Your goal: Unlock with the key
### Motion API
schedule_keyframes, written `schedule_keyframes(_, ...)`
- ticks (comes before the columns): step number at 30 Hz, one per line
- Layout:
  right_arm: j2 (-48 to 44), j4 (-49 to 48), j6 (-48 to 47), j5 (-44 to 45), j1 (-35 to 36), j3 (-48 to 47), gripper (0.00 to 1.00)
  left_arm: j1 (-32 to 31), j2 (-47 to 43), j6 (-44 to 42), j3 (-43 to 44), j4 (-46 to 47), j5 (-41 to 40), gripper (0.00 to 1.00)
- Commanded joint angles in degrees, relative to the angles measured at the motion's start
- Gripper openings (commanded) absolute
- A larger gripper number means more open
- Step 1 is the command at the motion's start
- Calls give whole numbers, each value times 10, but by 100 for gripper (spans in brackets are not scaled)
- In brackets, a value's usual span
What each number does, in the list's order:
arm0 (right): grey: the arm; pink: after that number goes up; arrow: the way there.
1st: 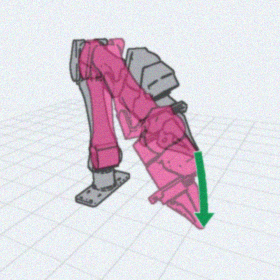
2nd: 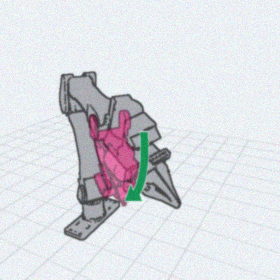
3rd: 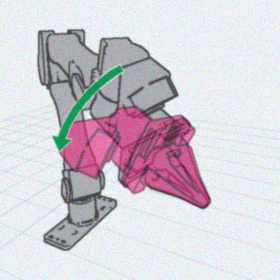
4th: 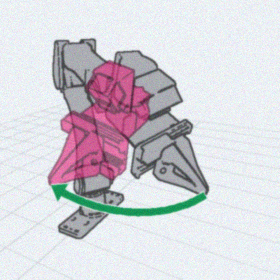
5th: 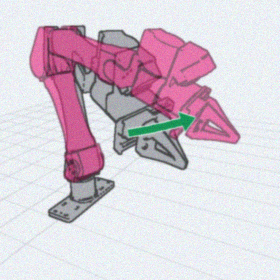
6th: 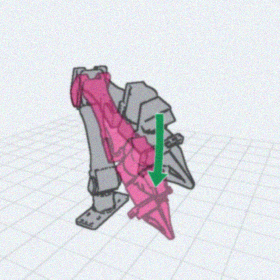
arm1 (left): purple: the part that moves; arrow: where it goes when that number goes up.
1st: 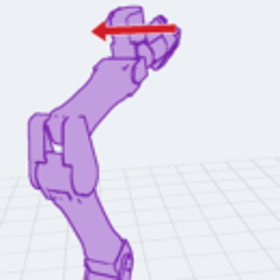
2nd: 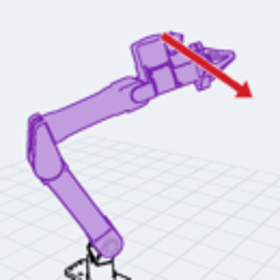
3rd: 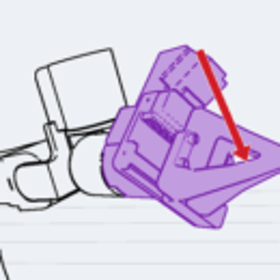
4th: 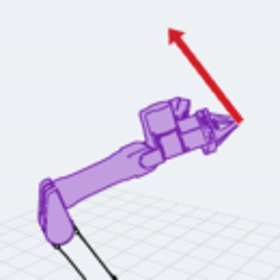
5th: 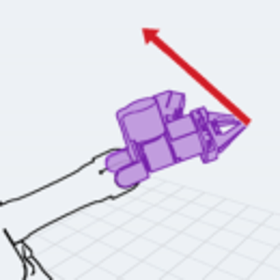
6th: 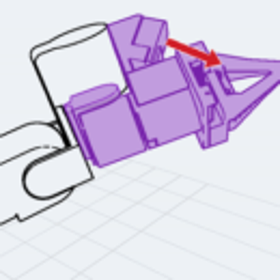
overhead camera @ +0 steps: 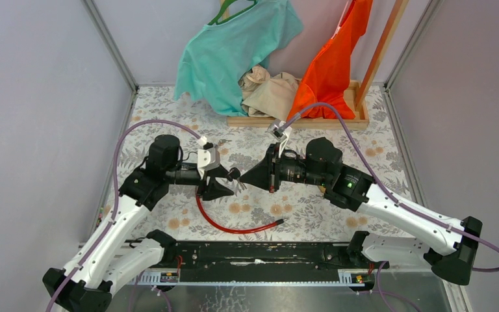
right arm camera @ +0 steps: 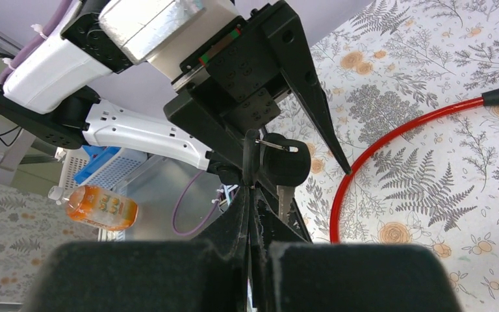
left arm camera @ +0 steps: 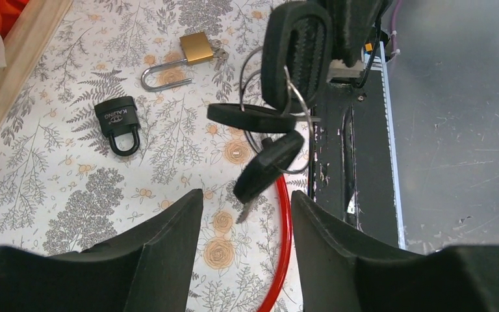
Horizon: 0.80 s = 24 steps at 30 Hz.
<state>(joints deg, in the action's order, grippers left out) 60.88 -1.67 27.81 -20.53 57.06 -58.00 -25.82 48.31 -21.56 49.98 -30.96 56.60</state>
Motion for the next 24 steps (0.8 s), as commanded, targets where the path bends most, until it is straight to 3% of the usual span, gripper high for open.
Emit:
schedule_keyframes(1,-16,-46,12,-8,3,-11,0,-9,8,30,2,62,7,56)
schedule_keyframes(8,-22,-42,10,-2,3,-6,0,-10,-4,7,6,62,-32,21)
schedule_keyframes(11,-25,-34,10,5,4,-3,0,-10,-9,-65,21,20,-50,3)
schedule_keyframes(14,-33,-28,9,12,3,3,3,-10,-9,-156,43,-38,-83,0)
schedule_keyframes(17,-44,-13,6,17,3,9,19,-10,-7,-239,71,-76,-116,0)
schedule_keyframes(23,-78,39,-18,52,3,12,71,-12,9,-450,135,-160,-199,0)
schedule_keyframes(24,-84,44,-23,64,3,10,76,-13,5,-482,138,-161,-213,0)
